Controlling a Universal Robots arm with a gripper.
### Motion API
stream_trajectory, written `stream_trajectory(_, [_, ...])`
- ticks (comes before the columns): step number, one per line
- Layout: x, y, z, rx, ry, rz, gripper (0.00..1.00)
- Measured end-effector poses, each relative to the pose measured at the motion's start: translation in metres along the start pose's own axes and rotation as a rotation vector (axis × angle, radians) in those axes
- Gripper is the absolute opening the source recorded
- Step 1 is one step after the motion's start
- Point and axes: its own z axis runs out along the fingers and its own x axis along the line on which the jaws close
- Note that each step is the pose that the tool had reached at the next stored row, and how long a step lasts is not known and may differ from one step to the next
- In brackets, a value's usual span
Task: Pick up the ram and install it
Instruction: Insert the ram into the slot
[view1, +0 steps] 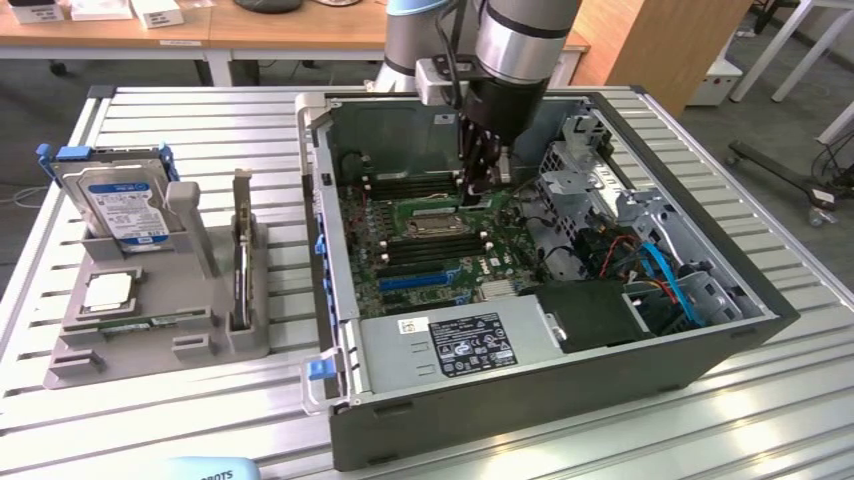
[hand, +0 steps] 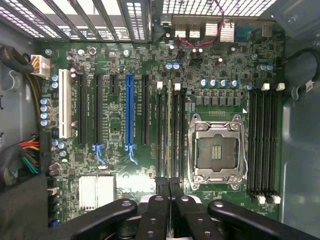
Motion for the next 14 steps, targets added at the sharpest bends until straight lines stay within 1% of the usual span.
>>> stream_trajectory(6, [0.0005,0.0001,0.0006,0.0000,0.0001,0.000,0.11])
stream_trajectory(14, [0.0073,-0.0001,0.0004,0.0000,0.0001,0.000,0.11])
